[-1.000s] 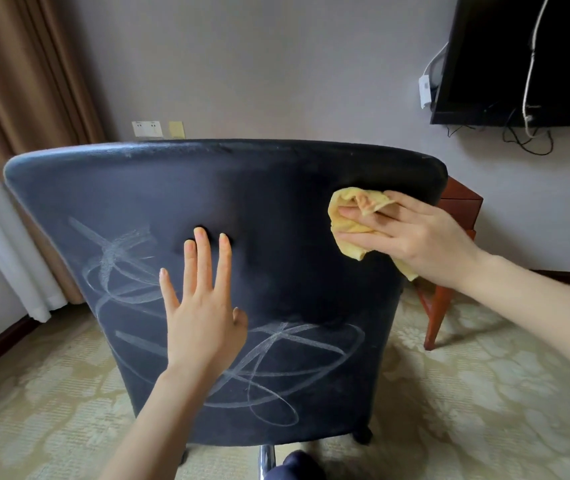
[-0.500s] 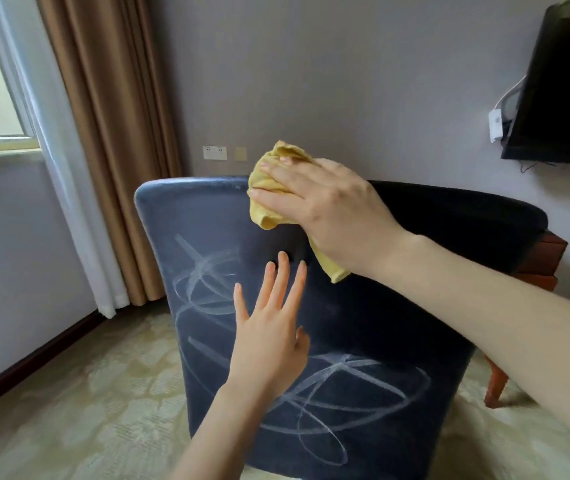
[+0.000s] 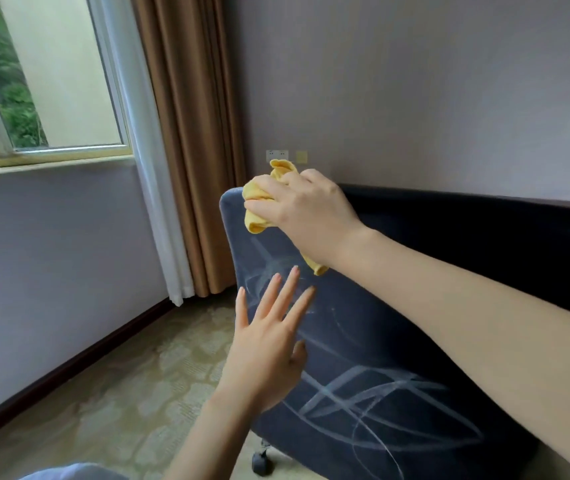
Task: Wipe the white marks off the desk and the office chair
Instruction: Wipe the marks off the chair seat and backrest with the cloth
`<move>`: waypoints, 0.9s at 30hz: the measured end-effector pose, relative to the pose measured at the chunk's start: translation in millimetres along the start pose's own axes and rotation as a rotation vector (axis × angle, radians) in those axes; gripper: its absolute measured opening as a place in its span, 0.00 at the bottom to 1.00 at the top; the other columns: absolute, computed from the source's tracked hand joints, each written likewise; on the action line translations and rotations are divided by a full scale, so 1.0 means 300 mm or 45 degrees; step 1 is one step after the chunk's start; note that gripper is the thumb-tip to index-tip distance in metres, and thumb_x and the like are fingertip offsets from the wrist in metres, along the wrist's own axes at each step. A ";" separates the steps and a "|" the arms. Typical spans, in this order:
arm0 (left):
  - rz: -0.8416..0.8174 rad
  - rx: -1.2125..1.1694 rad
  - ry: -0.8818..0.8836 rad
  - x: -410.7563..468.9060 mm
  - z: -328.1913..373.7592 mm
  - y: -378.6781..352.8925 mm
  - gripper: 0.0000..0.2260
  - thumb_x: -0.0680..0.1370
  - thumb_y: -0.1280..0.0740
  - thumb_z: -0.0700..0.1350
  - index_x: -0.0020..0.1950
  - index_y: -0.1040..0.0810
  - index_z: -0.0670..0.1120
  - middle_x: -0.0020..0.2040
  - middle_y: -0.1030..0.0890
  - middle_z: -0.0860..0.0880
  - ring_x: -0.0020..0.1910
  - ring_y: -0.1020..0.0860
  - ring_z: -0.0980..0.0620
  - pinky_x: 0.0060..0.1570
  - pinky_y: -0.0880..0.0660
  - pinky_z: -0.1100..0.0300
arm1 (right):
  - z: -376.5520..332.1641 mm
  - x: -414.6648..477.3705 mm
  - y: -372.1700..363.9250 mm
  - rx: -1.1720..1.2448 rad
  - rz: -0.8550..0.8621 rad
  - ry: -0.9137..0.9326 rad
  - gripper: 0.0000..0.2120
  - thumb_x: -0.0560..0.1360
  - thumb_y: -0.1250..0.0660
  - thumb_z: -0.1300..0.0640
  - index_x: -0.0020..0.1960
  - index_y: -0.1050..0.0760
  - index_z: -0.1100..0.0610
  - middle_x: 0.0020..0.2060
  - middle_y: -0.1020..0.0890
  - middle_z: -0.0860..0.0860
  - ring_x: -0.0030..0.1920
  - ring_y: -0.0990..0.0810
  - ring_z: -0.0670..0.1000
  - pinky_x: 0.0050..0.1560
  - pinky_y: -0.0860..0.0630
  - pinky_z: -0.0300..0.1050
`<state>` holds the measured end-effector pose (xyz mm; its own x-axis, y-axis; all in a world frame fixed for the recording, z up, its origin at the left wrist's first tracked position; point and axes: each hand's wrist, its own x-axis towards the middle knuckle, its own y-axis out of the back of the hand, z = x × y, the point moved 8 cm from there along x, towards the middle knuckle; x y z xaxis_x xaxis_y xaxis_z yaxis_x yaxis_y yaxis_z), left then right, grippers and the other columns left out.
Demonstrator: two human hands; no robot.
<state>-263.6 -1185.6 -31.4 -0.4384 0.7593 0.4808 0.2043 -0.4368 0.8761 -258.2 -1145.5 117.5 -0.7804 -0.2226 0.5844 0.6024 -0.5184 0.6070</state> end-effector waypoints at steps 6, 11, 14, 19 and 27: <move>0.046 -0.109 0.252 -0.055 -0.166 0.013 0.37 0.79 0.39 0.51 0.75 0.65 0.59 0.70 0.75 0.62 0.73 0.70 0.58 0.69 0.70 0.48 | 0.066 -0.144 0.047 -0.050 0.234 0.045 0.18 0.76 0.41 0.64 0.61 0.23 0.51 0.63 0.23 0.54 0.54 0.21 0.58 0.53 0.25 0.51; 0.068 -0.359 0.422 -0.080 -0.242 -0.002 0.38 0.78 0.36 0.49 0.77 0.61 0.55 0.74 0.65 0.59 0.76 0.62 0.58 0.72 0.64 0.48 | 0.129 -0.317 0.072 -0.220 0.364 0.115 0.20 0.78 0.44 0.68 0.61 0.21 0.51 0.64 0.23 0.54 0.58 0.21 0.58 0.63 0.28 0.54; 0.029 -0.439 0.490 -0.104 -0.275 -0.041 0.38 0.79 0.37 0.49 0.77 0.63 0.54 0.75 0.65 0.58 0.76 0.61 0.58 0.72 0.64 0.48 | 0.154 -0.408 0.062 -0.308 0.349 0.108 0.21 0.77 0.43 0.70 0.63 0.23 0.53 0.65 0.25 0.54 0.55 0.20 0.58 0.67 0.34 0.55; -0.050 -0.473 0.522 -0.157 -0.296 -0.141 0.38 0.79 0.39 0.50 0.76 0.66 0.54 0.73 0.69 0.59 0.75 0.63 0.57 0.73 0.64 0.47 | 0.136 -0.435 0.043 -0.319 0.353 0.074 0.24 0.75 0.44 0.71 0.66 0.26 0.55 0.68 0.29 0.55 0.62 0.24 0.58 0.71 0.41 0.51; -0.185 -0.569 0.519 -0.190 -0.258 -0.286 0.39 0.80 0.40 0.51 0.67 0.74 0.60 0.71 0.72 0.60 0.73 0.67 0.59 0.74 0.63 0.48 | -0.088 -0.125 -0.040 -0.320 0.346 0.166 0.19 0.77 0.44 0.66 0.62 0.22 0.53 0.63 0.23 0.54 0.56 0.20 0.56 0.69 0.35 0.51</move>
<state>-323.8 -1228.8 -136.9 -0.7513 0.6193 0.2282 -0.2299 -0.5697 0.7891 -240.7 -1152.8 74.1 -0.6228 -0.4743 0.6222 0.7426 -0.6087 0.2794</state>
